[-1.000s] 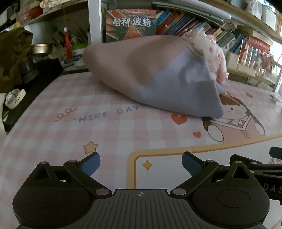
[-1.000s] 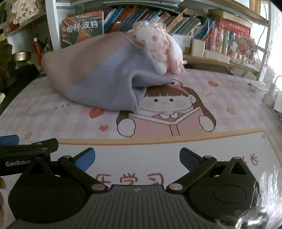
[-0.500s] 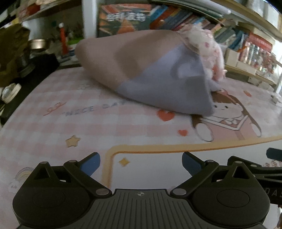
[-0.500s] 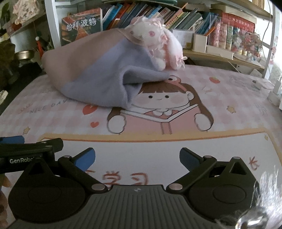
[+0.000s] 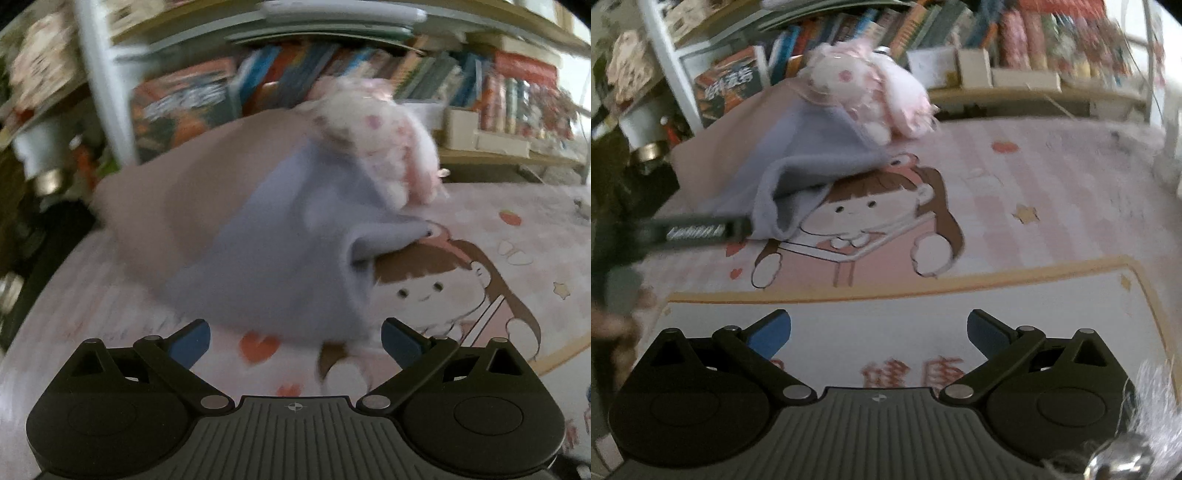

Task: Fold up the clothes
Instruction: 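Grasp the lavender sweater edge with the left gripper while the right gripper grasps another edge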

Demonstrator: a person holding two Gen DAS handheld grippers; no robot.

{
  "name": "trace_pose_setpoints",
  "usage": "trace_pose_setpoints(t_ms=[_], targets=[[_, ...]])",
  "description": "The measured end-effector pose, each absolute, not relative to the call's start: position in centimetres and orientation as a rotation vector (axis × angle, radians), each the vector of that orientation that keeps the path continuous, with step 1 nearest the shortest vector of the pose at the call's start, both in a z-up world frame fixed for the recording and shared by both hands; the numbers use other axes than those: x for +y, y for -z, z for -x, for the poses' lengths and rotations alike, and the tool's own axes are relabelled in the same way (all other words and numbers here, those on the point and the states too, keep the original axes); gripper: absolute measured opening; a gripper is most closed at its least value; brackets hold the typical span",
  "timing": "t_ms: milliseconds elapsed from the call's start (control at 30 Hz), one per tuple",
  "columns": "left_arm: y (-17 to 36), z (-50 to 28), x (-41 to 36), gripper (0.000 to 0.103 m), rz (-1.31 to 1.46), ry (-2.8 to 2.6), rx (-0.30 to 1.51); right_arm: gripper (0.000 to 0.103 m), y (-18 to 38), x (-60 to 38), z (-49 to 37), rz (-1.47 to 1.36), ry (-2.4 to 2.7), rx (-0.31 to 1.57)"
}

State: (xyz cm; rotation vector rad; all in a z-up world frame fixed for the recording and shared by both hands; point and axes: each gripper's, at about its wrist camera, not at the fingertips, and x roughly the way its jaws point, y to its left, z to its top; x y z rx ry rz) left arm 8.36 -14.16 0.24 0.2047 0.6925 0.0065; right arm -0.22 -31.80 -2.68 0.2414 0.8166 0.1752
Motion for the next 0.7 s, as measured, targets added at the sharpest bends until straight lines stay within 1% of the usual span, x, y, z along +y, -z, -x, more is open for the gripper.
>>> trace_pose_setpoints(t_ms=[100,133,200,233,267,300,367,400,533,700], targets=[[0.4,-10.5,-15.7,0.100,-0.273,-0.027,0.691,0.103,2.7,-33.6,0.8,-0.255,-0.190,0.824],[0.7,-11.2,-16.0,0.098,-0.296,-0.038,0.695,0.103,2.7,-34.1,1.1,-0.254,-0.193,0.822],[1.3,-12.3,-16.4,0.087,-0.339,-0.065,0.707,0.103,2.4,-35.2,1.6,-0.256,-0.199,0.816],[1.7,-12.9,-16.4,0.071,-0.351,-0.087,0.719,0.103,2.3,-35.7,1.8,-0.263,-0.200,0.814],[2.0,-13.4,-16.4,0.052,-0.361,-0.111,0.732,0.103,2.2,-36.2,1.9,-0.279,-0.202,0.814],[2.3,-13.8,-16.1,0.044,-0.356,-0.128,0.754,0.103,2.0,-36.6,1.9,-0.301,-0.207,0.813],[2.5,-14.2,-15.4,0.018,-0.340,-0.139,0.786,0.103,1.8,-37.3,1.8,-0.345,-0.218,0.810],[2.4,-13.8,-15.2,0.010,-0.339,-0.137,0.786,0.103,1.7,-37.7,1.8,-0.367,-0.223,0.809],[0.6,-10.7,-15.0,0.008,-0.326,-0.102,0.728,0.102,1.2,-39.0,1.6,-0.458,-0.248,0.804],[-3.1,-3.4,-15.1,0.008,-0.248,0.003,0.648,0.101,1.0,-38.9,-0.7,-0.664,-0.372,0.826]])
